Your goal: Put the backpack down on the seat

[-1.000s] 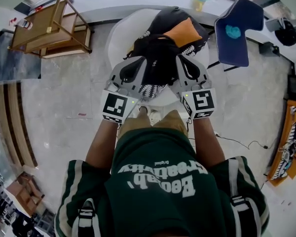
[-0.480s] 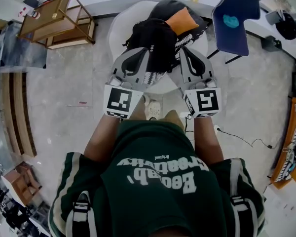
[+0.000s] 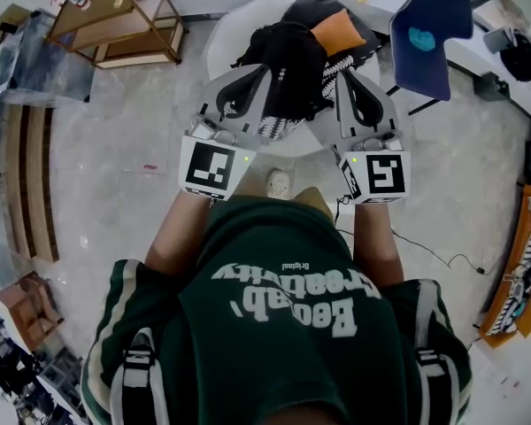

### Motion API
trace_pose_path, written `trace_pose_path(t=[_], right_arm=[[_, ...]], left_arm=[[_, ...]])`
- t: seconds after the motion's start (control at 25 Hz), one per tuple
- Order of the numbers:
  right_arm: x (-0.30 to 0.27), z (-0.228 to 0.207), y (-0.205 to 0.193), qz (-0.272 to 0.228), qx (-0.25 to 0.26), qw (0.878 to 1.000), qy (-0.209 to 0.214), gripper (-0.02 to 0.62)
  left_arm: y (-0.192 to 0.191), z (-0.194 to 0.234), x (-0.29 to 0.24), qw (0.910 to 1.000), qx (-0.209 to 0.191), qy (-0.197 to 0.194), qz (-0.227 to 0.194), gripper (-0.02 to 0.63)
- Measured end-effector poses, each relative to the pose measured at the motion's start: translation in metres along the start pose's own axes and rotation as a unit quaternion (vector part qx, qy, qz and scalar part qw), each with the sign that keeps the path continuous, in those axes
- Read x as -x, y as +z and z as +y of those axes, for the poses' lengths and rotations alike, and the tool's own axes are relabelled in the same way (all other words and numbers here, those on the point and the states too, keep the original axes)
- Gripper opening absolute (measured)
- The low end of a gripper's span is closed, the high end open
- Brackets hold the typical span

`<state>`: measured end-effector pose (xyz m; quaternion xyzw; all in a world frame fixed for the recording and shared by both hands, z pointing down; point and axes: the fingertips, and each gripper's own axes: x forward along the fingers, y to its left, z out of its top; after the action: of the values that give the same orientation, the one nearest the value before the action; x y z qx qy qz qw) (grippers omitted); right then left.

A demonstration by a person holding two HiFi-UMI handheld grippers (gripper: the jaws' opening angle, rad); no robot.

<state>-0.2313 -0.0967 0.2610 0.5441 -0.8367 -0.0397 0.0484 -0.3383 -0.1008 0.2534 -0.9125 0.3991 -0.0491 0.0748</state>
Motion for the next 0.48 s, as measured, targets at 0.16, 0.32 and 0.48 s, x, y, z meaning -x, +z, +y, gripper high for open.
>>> trace_pose_path(t=[0.16, 0.32, 0.48], right_arm=[[0.008, 0.006, 0.007, 0.000, 0.004, 1.000, -0.014, 0.032], [0.013, 0.009, 0.012, 0.002, 0.006, 1.000, -0.018, 0.032], [0.012, 0.014, 0.013, 0.005, 0.014, 1.000, -0.018, 0.032]], left_arm=[[0.010, 0.004, 0.014, 0.9999, -0.011, 0.006, -0.010, 0.018], [0.013, 0.008, 0.019, 0.9999, -0.008, 0.007, -0.010, 0.018], [0.011, 0.011, 0.021, 0.9999, -0.011, 0.006, -0.010, 0.018]])
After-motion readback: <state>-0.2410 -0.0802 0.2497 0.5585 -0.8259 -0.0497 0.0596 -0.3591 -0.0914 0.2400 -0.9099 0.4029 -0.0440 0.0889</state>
